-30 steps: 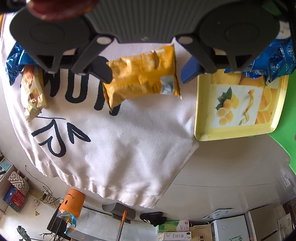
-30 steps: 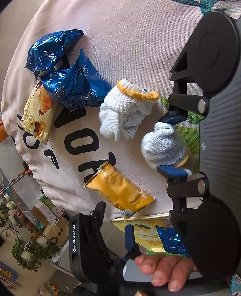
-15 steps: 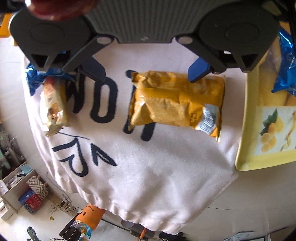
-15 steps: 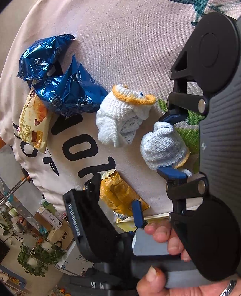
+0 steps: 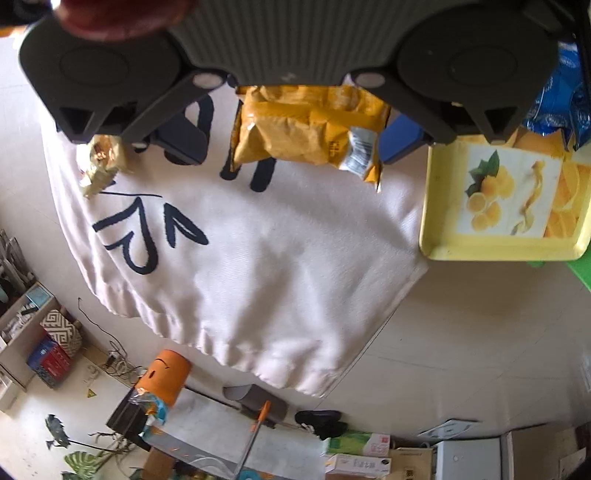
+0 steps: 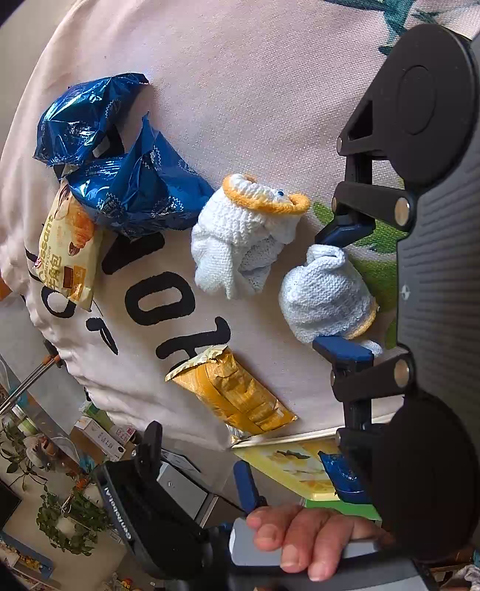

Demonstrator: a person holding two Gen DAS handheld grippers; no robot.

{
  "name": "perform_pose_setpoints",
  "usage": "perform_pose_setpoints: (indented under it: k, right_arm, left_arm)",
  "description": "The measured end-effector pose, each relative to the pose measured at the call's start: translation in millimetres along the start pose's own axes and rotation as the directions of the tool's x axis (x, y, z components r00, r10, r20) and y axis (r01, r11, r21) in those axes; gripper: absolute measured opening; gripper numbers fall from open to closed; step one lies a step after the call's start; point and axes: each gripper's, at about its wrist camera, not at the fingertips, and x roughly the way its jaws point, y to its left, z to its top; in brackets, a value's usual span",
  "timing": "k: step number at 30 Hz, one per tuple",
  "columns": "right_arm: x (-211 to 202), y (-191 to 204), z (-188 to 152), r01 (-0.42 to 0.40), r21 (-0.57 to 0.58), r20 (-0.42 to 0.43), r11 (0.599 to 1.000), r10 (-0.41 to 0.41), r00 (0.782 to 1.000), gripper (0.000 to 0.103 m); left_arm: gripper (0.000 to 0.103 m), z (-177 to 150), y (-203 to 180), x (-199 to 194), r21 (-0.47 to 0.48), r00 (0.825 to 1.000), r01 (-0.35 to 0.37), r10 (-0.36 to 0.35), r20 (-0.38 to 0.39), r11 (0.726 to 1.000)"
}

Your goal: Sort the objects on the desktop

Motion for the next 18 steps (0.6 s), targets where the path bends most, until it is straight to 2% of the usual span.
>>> perform_pose_setpoints:
  k: [2,5,8,10,14,18]
  right_arm:
    - [0.7,-1.8,0.9,-0.002,0.001,-0.002,1.0,0.002,1.0,0.053]
    - [1.7,-2.7,1.8,-0.005,0.005,-0.004,1.0,0.005,1.0,0.054]
    - [3.0,-3.0,2.5,-0.009,0.001,-0.007,1.0,0.009,1.0,0.054]
    - [2.7,-3.5,1.7,-0.011,0.001,-0.01,1.0,0.011,1.0,0.054]
    - [2.6,-4.8,1.6,-0.018,0.007,-0.015,1.0,0.018,1.0,0.054]
    - [1.1,-5.8,1.3,-0.017,0.014,-0.017,1.0,0.017,1.0,0.054]
  left_arm:
    - [0.102,1.2,5.0,7.8,-0.026,1.0,-0.021,0.021,-0.011,0.999]
    - [0.102,2.5,7.9,18.7,-0.039,0.995,-0.095,0.095,-0.017,0.995]
    - [0.102,2.0,8.6,25.5,-0.048,0.984,-0.18,0.18,-0.001,0.982]
    - [0.102,2.0,8.4,28.5,-0.054,0.981,-0.195,0.196,0.01,0.979]
    - [0.102,-0.6,5.6,39.0,-0.053,0.973,-0.23,0.229,-0.027,0.972]
    - [0.102,-4.5,1.1,44.7,-0.033,0.973,-0.224,0.222,-0.055,0.974]
